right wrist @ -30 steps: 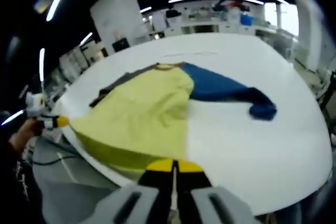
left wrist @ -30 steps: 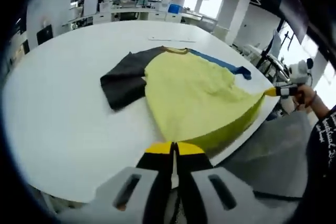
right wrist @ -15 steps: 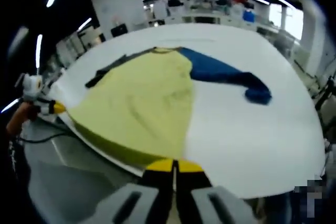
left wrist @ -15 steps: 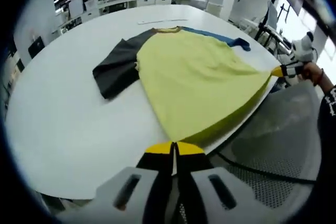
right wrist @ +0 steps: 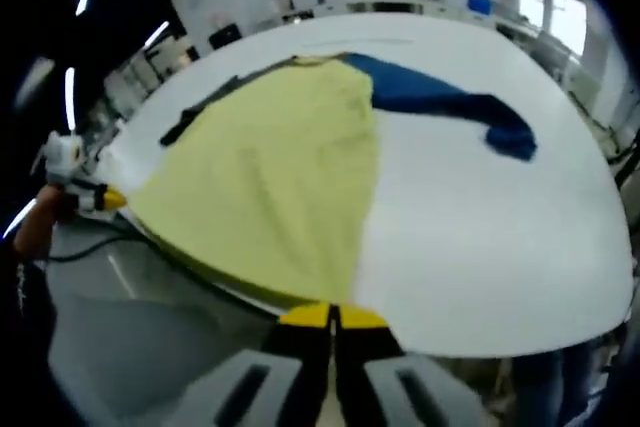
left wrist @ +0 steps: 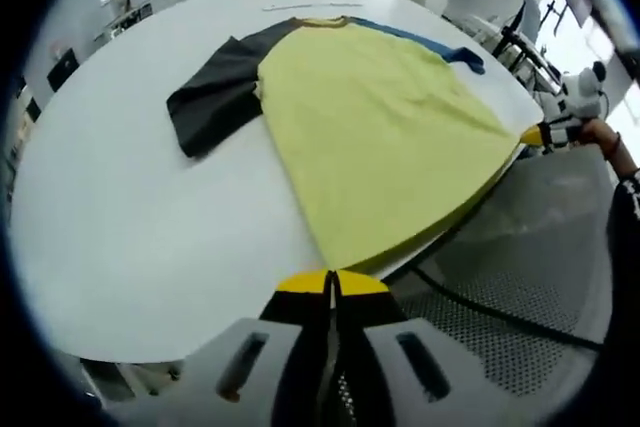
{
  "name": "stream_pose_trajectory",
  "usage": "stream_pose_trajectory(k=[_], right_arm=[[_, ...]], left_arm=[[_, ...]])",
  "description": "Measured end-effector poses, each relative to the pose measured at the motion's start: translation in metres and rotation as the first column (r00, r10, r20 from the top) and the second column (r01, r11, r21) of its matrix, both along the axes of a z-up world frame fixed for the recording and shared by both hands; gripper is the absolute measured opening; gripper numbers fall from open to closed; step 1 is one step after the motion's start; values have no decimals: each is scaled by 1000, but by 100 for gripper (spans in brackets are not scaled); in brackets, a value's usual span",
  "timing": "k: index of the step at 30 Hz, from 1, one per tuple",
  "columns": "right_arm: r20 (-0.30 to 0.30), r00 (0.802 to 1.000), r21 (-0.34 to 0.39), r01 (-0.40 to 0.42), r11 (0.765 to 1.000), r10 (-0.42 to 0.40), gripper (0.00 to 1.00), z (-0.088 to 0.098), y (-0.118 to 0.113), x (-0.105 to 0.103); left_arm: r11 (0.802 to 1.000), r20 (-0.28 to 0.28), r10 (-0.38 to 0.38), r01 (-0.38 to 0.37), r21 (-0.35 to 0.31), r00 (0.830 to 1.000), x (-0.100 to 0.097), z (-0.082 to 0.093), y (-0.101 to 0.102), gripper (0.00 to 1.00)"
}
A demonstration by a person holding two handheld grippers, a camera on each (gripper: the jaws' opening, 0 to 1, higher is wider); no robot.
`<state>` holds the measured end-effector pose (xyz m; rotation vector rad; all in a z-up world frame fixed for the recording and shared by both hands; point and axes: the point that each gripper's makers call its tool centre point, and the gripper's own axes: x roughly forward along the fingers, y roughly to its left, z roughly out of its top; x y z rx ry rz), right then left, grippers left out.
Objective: Fold the garment on the visible template until the final outline fits inside the template.
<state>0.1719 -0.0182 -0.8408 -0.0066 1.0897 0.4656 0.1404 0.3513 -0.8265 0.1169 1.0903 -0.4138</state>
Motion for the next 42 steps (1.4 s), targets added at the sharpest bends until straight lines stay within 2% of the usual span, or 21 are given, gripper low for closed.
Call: stream_pose_trajectory(k=[5,7,8,10,12,16,20,22,23,24,26,30,33,38,42], right_arm=[[-17,999,13,47,999,-47,0,-1,-5,-2],[-24,996,41,87,995,-86,1,0,-8,-1],[-25,995,45,97,994,-96,6,0,-9,-1],[-12,992,38,123,992,-123,19,3,-15,1],[-1,991,33,133,991,-133,25,5,-21,4],[52,983,106,169,980,-175,37,18,-24,18],[114,976,117,172,978,-185,46,26,-30,30],[161,964,152,188,970,-212,48,32,-33,42],[175,959,167,195,966,-224,50,34,-35,46],[191,954,172,199,965,-231,52,35,-37,50],[227,945,166,199,966,-234,56,37,-44,57],[274,927,174,215,961,-257,57,43,-59,72],[286,917,186,231,955,-277,57,45,-70,82],[353,890,170,243,955,-289,57,52,-89,103],[367,876,182,261,948,-312,57,55,-102,119]], left_arm=[[999,-14,27,-27,-20,1000,0,0,1,0],[999,-19,39,-40,-21,999,-1,0,3,0],[998,-8,36,-37,-45,999,1,3,0,2],[996,9,48,-47,-79,999,4,8,-6,17],[995,33,46,-43,-86,998,7,9,-5,29],[992,85,52,-42,-116,995,15,16,-6,41],[992,143,45,-27,-126,989,21,24,-11,54],[993,184,45,-24,-118,982,26,28,-10,62],[993,185,46,-25,-114,982,26,28,-9,68],[994,212,45,-22,-111,976,29,30,-9,72],[993,232,49,-23,-116,972,32,34,-8,76],[989,280,48,-7,-146,959,40,42,-10,81],[987,299,51,-2,-162,953,44,46,-12,91],[987,319,56,-4,-162,946,50,48,-10,99],[987,328,52,1,-161,943,54,50,-9,99]])
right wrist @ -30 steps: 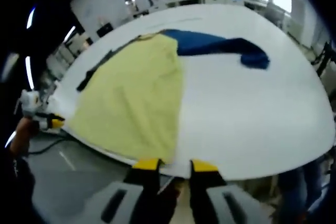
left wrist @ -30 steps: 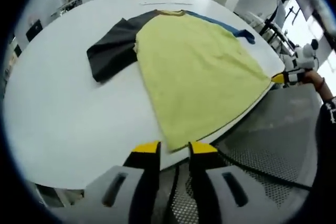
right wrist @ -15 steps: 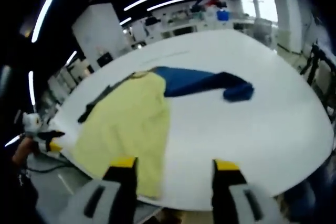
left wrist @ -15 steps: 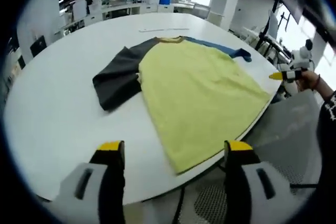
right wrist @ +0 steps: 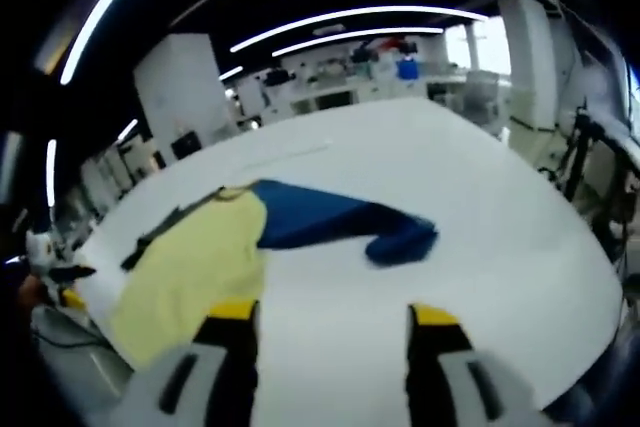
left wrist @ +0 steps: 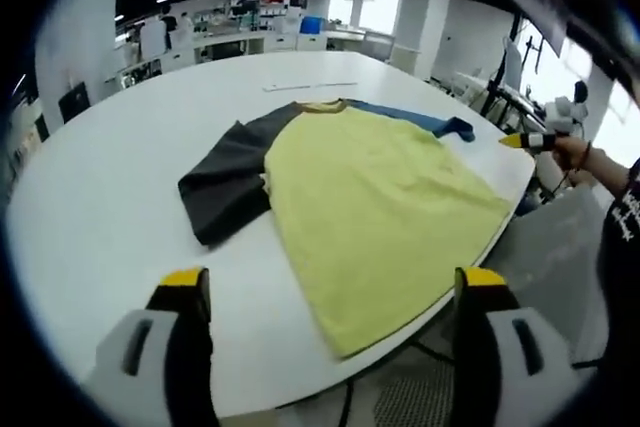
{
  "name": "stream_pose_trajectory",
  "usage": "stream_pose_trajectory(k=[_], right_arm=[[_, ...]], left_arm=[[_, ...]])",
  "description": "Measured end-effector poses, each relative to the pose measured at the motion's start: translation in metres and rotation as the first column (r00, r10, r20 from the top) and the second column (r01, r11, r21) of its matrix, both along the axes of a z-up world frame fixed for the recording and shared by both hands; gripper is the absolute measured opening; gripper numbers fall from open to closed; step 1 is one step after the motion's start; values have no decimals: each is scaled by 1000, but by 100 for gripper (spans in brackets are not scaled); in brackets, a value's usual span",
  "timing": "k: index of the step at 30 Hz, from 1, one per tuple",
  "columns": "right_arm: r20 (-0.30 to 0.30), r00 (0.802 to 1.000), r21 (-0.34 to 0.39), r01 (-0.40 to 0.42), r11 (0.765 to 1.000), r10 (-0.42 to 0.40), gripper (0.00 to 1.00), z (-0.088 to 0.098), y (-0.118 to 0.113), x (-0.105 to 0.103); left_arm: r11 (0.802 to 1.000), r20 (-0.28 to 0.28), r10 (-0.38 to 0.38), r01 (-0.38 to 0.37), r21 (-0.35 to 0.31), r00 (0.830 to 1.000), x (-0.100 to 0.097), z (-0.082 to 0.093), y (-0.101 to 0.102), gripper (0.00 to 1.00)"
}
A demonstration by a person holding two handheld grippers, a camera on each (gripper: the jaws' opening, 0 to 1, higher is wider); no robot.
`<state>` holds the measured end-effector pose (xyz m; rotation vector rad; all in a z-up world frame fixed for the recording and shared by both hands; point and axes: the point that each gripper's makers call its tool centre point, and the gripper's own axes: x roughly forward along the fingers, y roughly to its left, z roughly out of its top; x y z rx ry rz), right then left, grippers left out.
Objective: Fold the garment on the visible template until the final outline fits inside the template.
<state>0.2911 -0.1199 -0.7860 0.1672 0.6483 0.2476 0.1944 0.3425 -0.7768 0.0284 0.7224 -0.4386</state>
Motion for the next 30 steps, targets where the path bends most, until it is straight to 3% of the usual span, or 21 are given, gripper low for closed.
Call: stream_pose_trajectory(k=[5,7,10,21,30], right_arm=[[17,1000,-27,25,999,-25,53,-3,-16,21],[14,998,41,62,997,-62,51,-2,-17,30],[8,998,-9,64,998,-64,48,-8,-25,40],[-32,992,-57,117,991,-119,36,-29,-47,62],[-65,987,-91,144,985,-150,26,-48,-62,78]], left_arm=[[1000,1,-5,5,-2,1000,4,2,-2,99],[1000,5,-7,7,-2,1000,6,2,-2,99],[1000,18,-9,9,-13,1000,10,3,-4,99],[1000,46,-10,12,-26,999,15,7,-4,98],[1000,37,12,-12,-12,999,19,6,1,95]])
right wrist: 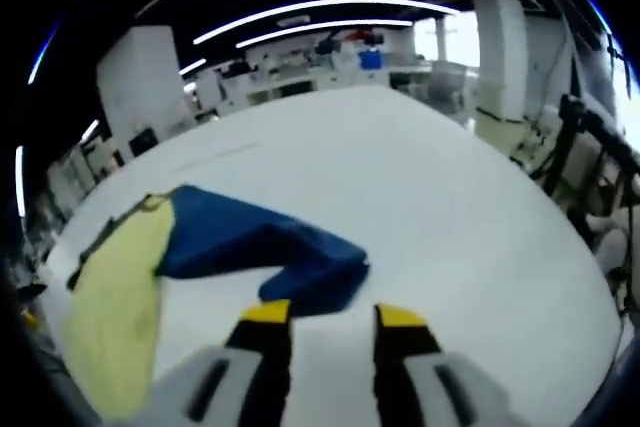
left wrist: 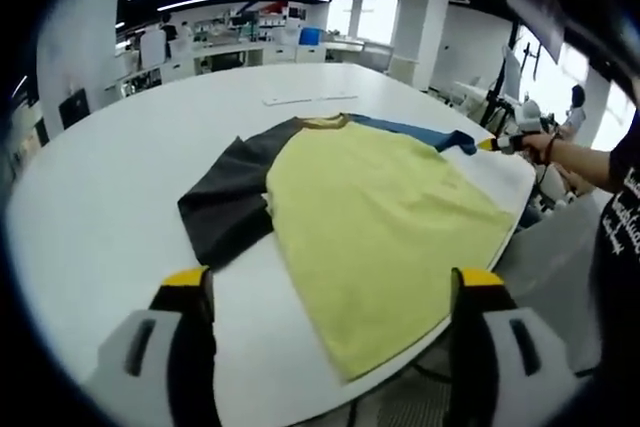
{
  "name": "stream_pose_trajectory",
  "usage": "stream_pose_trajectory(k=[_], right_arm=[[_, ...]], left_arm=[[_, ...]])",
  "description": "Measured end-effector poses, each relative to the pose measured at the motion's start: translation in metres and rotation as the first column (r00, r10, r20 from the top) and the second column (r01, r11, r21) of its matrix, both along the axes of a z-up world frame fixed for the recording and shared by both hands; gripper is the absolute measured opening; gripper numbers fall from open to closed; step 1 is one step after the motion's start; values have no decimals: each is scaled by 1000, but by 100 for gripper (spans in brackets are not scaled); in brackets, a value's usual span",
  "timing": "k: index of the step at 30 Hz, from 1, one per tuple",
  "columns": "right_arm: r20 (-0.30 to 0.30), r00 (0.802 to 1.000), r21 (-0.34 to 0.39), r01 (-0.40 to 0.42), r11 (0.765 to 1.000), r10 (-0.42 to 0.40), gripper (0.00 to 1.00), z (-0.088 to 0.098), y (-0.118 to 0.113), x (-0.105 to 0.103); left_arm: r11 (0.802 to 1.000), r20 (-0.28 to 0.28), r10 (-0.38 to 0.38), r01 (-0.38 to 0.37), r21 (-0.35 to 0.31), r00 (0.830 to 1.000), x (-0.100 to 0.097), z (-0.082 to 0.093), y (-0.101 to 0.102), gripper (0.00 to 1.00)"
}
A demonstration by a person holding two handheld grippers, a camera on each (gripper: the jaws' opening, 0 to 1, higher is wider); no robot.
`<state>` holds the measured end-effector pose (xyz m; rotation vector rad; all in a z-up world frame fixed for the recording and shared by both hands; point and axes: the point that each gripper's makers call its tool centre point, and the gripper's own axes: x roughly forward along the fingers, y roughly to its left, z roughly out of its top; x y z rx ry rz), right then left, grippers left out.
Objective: Fold the garment on the visible template until the final outline fits inside the template.
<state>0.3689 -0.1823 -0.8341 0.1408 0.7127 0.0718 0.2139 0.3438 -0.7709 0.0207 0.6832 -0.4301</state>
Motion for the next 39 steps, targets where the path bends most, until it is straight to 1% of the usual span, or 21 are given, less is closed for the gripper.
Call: stream_pose_trajectory(k=[2,4,7,8,9,10,13,15,16,17,18,21,23,26,29,32,36,39], right_arm=[[3,1000,5,8,1000,-8,24,-1,-1,3],[-13,1000,-4,16,1000,-16,23,-5,1,3],[-21,999,0,25,1000,-25,23,-7,6,5],[-26,999,5,30,1000,-30,22,-10,4,8],[-19,999,0,34,999,-34,20,-9,4,10],[-25,999,2,37,999,-37,20,-10,5,10],[-29,999,-35,38,999,-39,19,-10,3,12],[-55,998,-114,7,993,-13,17,-9,7,7],[-58,998,-123,-2,992,-6,13,-9,6,7],[-64,998,-127,-5,992,-3,11,-9,8,7],[-62,998,-109,10,994,-17,10,-11,8,10],[-75,997,-93,10,996,-17,4,-13,7,13],[-81,997,-102,5,995,-13,0,-11,8,11],[-94,996,-114,-3,994,-8,0,-9,3,10],[-92,996,-117,-11,993,0,0,-1,3,5],[-92,996,-127,-15,992,3,0,5,-5,6],[-67,998,-154,-3,988,-7,0,20,-18,5],[-57,998,-162,3,987,-13,0,29,-26,4]], left_arm=[[1000,-3,2,-2,1,1000,0,0,1,94],[1000,-7,11,-11,-2,1000,0,-1,1,93],[1000,-15,24,-25,-16,1000,0,-2,3,91],[999,-16,29,-29,-18,999,0,-2,3,91],[999,-16,31,-31,-17,999,0,-2,3,91],[999,-16,32,-32,-15,999,-1,-2,3,91],[999,-17,34,-35,-15,999,-1,-2,5,90],[999,-17,37,-37,-13,999,-2,-1,5,89],[999,-18,37,-37,-11,999,-2,-1,5,89],[999,-21,38,-38,-9,999,-3,-2,6,89],[999,-23,39,-39,-7,999,-3,-2,6,88],[999,-25,40,-40,-7,999,-5,-2,7,86],[999,-27,35,-35,-1,999,-6,-1,7,86],[999,-22,32,-32,9,999,-7,1,8,86],[999,-10,53,-53,-9,999,-4,3,7,85],[999,-13,54,-54,-2,998,-5,2,7,86],[999,-11,49,-50,-4,999,-5,3,6,86],[999,-5,46,-46,-6,999,-3,4,4,87]])
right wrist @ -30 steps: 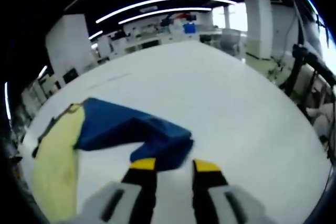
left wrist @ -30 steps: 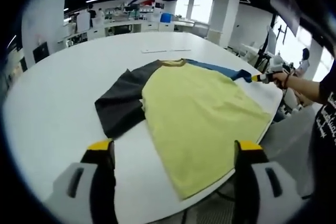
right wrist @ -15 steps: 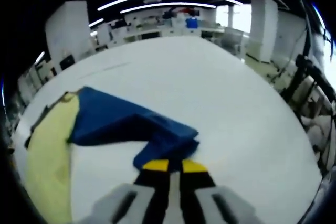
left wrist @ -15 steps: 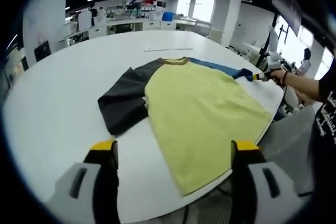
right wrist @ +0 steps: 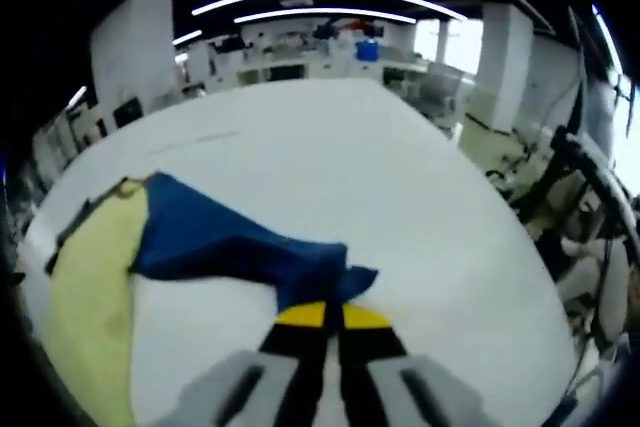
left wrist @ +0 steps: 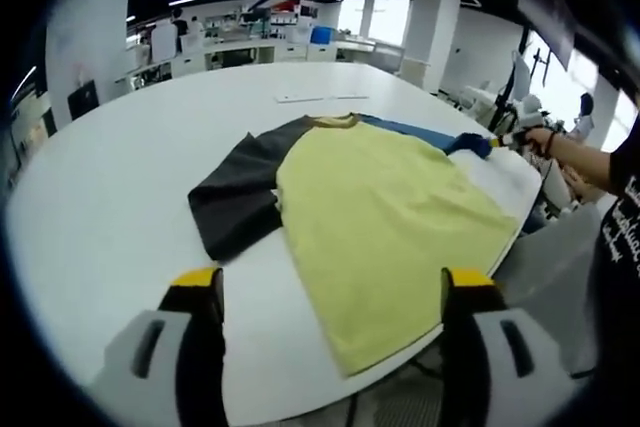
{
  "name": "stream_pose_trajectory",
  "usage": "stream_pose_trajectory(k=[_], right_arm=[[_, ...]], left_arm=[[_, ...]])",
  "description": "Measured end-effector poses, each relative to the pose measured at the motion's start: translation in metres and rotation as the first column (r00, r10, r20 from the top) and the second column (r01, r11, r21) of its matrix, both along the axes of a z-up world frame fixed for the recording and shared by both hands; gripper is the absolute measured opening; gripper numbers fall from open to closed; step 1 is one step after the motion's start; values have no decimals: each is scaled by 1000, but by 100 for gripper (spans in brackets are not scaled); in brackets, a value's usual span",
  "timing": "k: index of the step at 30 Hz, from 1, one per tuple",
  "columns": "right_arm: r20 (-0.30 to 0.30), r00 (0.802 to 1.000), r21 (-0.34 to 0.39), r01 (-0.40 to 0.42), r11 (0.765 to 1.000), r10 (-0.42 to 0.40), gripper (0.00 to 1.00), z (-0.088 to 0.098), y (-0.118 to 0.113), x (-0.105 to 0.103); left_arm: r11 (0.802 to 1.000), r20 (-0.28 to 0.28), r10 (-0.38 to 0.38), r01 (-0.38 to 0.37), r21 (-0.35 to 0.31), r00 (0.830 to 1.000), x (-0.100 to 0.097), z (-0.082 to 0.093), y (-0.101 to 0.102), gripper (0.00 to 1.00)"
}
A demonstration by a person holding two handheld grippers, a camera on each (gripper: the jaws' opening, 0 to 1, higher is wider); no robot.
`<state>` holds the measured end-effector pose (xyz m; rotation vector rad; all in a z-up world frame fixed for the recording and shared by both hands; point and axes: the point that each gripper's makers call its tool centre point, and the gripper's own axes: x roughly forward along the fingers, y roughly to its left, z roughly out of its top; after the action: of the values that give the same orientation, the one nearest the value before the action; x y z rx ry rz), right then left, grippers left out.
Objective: Fold the garment on the visible template until the final outline fits inside the template.
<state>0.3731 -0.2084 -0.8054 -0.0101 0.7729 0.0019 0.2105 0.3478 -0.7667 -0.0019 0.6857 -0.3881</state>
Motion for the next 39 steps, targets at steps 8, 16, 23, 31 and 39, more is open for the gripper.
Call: stream_pose_trajectory(k=[8,16,23,31,39], right_arm=[[4,1000,-30,27,999,-27,0,15,-28,-1],[5,999,-25,54,998,-54,0,20,-42,3],[-39,998,-17,52,998,-53,0,8,-54,13],[-82,995,-7,59,998,-59,0,-6,-58,17],[-96,993,20,73,997,-71,0,-13,-59,16]], left_arm=[[999,49,15,-13,-37,999,7,9,-3,89],[1000,42,8,-7,-28,999,6,6,-1,90],[1000,39,3,-2,-26,999,6,6,-2,91],[1000,29,3,-3,-22,1000,4,3,-1,90],[1000,29,-2,2,-8,1000,3,4,0,92]])
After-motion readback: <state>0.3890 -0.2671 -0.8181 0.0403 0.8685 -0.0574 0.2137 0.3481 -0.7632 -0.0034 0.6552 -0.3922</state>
